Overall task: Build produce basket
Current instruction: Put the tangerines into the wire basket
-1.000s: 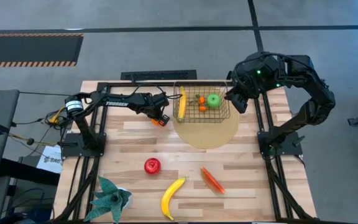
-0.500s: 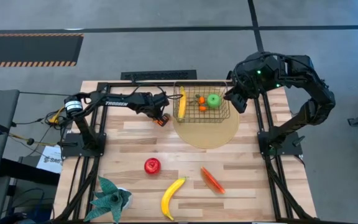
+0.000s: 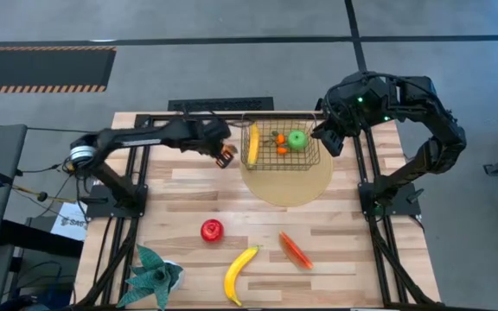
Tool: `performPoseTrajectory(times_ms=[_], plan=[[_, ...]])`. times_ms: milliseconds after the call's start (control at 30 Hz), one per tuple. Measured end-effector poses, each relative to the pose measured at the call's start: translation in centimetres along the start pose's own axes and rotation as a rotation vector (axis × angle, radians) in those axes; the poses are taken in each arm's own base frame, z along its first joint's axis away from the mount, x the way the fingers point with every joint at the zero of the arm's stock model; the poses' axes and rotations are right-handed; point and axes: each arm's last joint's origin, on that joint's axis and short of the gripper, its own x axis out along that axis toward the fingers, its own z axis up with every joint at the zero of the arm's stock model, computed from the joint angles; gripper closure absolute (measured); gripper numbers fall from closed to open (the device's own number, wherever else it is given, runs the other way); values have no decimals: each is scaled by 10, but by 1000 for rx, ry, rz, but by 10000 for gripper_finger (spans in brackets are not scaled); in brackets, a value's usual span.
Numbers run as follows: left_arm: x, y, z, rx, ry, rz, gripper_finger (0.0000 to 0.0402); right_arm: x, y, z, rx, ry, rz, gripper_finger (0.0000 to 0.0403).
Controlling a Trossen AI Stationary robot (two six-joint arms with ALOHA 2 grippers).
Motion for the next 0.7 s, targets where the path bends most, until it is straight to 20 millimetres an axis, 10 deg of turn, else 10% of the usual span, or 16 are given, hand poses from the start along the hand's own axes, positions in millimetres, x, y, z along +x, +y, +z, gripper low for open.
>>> performPoseTrajectory(times_ms=[400,700], plan=[[-110,7,12,36,-349,-22,401,-4,-10,0,29,1,-37,296],[-114,-22,53,181,-415,-112,401,-28,-30,-8,116,-48,-91,317]])
